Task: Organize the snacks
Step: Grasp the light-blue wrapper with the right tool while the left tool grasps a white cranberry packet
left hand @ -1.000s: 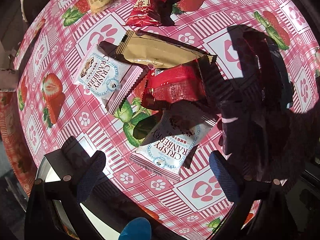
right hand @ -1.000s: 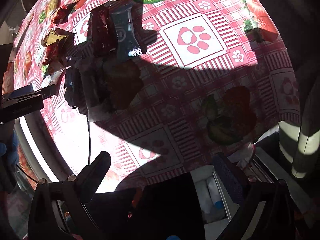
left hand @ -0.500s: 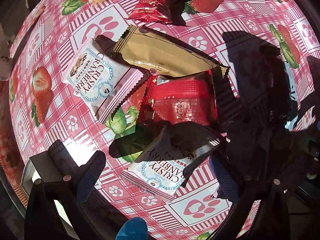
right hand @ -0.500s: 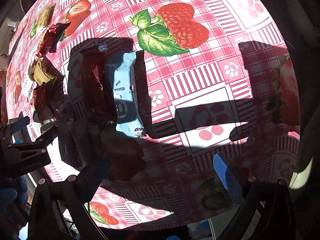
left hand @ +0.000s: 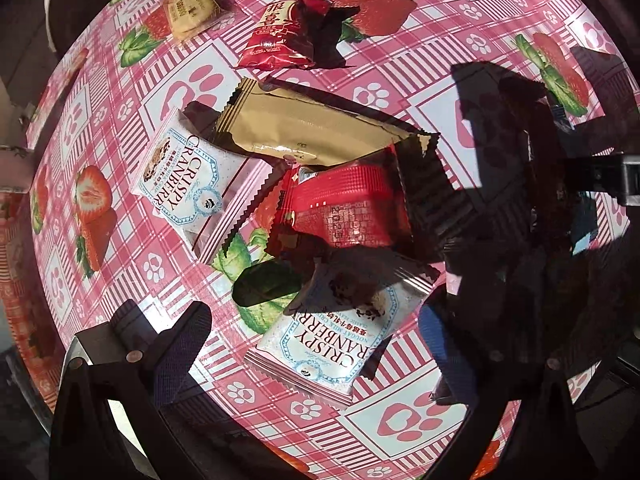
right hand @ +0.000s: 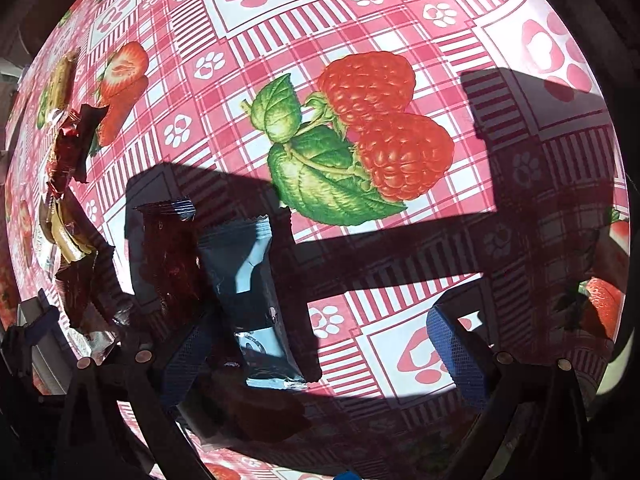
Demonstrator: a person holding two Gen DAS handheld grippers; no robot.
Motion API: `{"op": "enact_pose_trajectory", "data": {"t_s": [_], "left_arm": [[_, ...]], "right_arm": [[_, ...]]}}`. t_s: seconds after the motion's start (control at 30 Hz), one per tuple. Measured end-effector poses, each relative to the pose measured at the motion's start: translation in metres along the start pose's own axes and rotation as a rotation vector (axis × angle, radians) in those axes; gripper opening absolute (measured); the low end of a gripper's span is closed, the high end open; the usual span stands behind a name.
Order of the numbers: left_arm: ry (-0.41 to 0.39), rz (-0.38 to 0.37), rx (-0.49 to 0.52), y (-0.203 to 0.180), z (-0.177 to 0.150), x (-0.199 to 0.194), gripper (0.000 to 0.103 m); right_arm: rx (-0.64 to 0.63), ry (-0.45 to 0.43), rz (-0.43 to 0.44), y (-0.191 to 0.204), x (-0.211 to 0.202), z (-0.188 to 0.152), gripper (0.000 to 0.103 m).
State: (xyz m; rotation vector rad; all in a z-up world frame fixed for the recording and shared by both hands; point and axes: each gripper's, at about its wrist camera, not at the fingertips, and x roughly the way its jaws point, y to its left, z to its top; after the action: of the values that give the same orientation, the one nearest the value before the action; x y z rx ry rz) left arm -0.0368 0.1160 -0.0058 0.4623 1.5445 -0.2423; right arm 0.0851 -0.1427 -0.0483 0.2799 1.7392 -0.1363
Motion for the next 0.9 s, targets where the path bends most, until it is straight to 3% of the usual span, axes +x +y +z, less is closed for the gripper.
{"op": "enact_pose_trajectory", "data": {"t_s": [0.1,0.27,0.4,0.53,0.6,0.67,0.7,0.77,0.9], "left_arm": [[0.018,-0.031,-0.036,0.003,0.003,0.003,0.103],[0.074,-0.143,-0.16,0.029,0.002,0.018,0.103],[0.09,-0.135,-0.145,0.029,0.006,0.021,0.103],[0.007,-0.03,0.017,0.003,0.024,0.009,0.099],[-0.008,-0.037,0.064,-0.005,0.026,0.004,0.086],[0.004,-0.1,0.033,-0.004,0.027,0.002,0.064],[0.004,-0.127,0.005,-0.003,0.027,0.002,0.059],[-0.009,-0.126,-0.035,-0.002,0.023,0.001,0.045],[0.02,-0.121,-0.105,0.002,-0.005,0.003,0.042]], "right_arm": [[-0.04,0.006,-0.068,0.014,0.008,-0.001,0.103],[-0.049,-0.03,-0.066,0.028,0.014,-0.01,0.103],[-0.053,-0.027,-0.067,0.029,0.017,-0.021,0.103],[-0.061,0.004,-0.069,0.021,0.01,-0.03,0.103],[-0.091,-0.008,-0.077,0.028,0.011,-0.025,0.095],[-0.127,-0.029,-0.077,0.038,0.005,-0.029,0.076],[-0.148,-0.039,-0.077,0.043,0.002,-0.031,0.068],[-0.192,-0.061,-0.078,0.053,-0.003,-0.036,0.028],[-0.224,-0.05,-0.047,0.059,-0.001,-0.047,0.024]]}}
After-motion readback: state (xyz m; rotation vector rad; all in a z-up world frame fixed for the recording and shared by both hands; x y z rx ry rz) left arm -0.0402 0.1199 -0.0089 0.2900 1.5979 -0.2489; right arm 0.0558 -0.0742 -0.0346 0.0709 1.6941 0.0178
